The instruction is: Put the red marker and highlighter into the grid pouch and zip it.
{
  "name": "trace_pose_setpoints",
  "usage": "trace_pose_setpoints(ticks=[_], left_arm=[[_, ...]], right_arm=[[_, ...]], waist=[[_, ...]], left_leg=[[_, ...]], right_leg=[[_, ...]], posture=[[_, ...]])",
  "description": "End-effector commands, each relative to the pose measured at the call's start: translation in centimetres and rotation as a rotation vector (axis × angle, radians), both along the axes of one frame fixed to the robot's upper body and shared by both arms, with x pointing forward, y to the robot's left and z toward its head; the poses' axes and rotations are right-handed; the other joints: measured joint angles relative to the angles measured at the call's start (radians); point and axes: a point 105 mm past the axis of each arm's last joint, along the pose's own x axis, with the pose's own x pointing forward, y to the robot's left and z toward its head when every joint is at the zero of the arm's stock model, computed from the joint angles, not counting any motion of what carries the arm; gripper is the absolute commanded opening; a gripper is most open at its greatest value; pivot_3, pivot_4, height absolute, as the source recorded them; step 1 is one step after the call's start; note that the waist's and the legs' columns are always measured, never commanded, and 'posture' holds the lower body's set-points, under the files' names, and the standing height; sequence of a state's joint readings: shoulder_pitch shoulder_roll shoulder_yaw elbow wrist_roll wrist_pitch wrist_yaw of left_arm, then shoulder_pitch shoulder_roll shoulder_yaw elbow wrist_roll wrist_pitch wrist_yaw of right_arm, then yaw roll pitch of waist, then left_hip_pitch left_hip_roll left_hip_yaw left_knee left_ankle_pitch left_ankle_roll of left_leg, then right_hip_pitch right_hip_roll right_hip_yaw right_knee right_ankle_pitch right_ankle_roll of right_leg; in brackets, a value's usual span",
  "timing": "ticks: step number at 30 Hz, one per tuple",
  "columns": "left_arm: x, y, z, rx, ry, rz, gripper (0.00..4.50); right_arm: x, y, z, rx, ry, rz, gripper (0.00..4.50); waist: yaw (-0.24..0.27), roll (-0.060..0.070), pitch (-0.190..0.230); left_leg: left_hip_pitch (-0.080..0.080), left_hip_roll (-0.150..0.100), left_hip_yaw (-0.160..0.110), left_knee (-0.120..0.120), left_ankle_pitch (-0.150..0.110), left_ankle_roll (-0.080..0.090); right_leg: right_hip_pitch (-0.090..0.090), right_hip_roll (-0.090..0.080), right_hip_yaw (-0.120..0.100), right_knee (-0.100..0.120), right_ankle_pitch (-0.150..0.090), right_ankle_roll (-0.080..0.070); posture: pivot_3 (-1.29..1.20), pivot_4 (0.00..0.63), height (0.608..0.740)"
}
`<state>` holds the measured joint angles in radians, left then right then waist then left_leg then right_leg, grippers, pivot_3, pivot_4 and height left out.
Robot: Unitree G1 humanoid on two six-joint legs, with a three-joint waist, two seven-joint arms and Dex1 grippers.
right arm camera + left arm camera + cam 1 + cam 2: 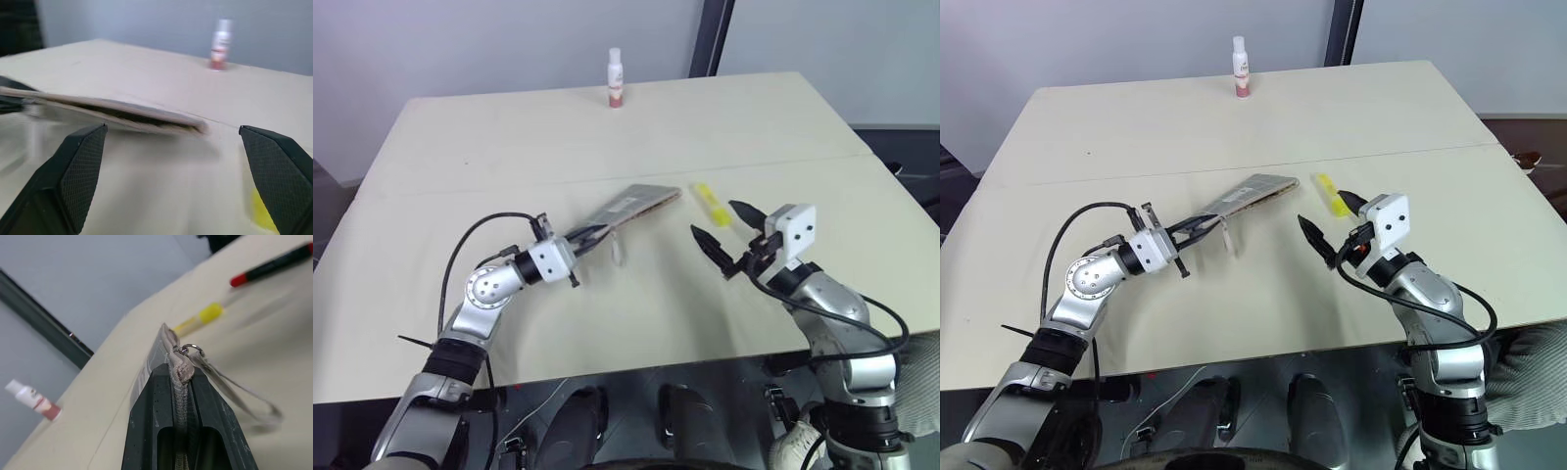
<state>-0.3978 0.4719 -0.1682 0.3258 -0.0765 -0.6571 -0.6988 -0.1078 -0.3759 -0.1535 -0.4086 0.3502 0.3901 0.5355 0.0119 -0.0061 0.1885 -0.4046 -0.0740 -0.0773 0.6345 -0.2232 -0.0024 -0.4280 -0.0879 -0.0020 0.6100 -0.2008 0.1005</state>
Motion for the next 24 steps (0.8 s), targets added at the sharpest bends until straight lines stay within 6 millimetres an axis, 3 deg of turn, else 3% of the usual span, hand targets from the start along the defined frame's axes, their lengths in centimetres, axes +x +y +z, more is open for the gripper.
trace_pose_setpoints(ticks=[1,5,10,13,17,24], left_arm=[[-0.2,0.7,1.2,-0.024,-0.032,-0.004,0.00],[-0.5,0.7,0.7,-0.001,-0.028,-0.021,0.00],[-0.8,0.7,0.2,0.017,-0.027,-0.034,0.00],[-0.9,0.6,0.0,0.029,-0.028,-0.036,0.00],[-0.8,0.7,0.1,0.026,-0.030,-0.027,0.00],[-0.4,1.2,0.3,0.046,-0.052,-0.007,0.00]], right_arm=[[0.4,-0.6,0.6,-0.042,-0.024,-0.043,4.47],[2.6,-1.9,0.0,-0.095,0.016,-0.126,4.47],[5.4,-2.0,-1.8,-0.187,0.113,-0.152,4.47],[6.9,-1.9,-1.8,-0.203,0.151,-0.171,4.47],[9.7,-3.3,-1.3,-0.179,0.208,-0.257,4.47],[10.8,-3.6,-3.9,-0.152,0.368,-0.297,4.47]], waist=[[0.000,0.000,0.000],[-0.002,0.000,0.000],[-0.002,0.000,0.000],[-0.001,0.000,0.000],[-0.002,0.000,0.000],[-0.002,0.000,0.000]], left_leg=[[0.000,0.000,0.000,0.000,0.000,0.000],[0.000,0.000,0.002,0.000,0.000,0.000],[0.000,0.000,0.002,0.000,0.000,0.000],[0.000,0.000,0.002,-0.001,0.000,0.000],[0.000,0.000,0.003,0.000,0.000,0.000],[0.000,0.000,0.003,-0.002,0.000,0.000]], right_leg=[[0.000,0.000,0.000,0.000,0.000,0.000],[0.000,0.001,0.000,-0.001,0.000,0.000],[0.000,0.001,0.000,-0.001,0.000,0.000],[0.000,0.001,0.000,-0.001,0.000,0.000],[-0.001,0.001,0.001,-0.001,0.000,0.000],[-0.001,0.001,0.000,-0.001,0.002,0.003]], posture=[[0.00,0.150,0.740],[0.00,0.150,0.740],[0.00,0.150,0.740],[0.00,0.150,0.740],[0.00,0.150,0.740],[0.00,0.150,0.740]])
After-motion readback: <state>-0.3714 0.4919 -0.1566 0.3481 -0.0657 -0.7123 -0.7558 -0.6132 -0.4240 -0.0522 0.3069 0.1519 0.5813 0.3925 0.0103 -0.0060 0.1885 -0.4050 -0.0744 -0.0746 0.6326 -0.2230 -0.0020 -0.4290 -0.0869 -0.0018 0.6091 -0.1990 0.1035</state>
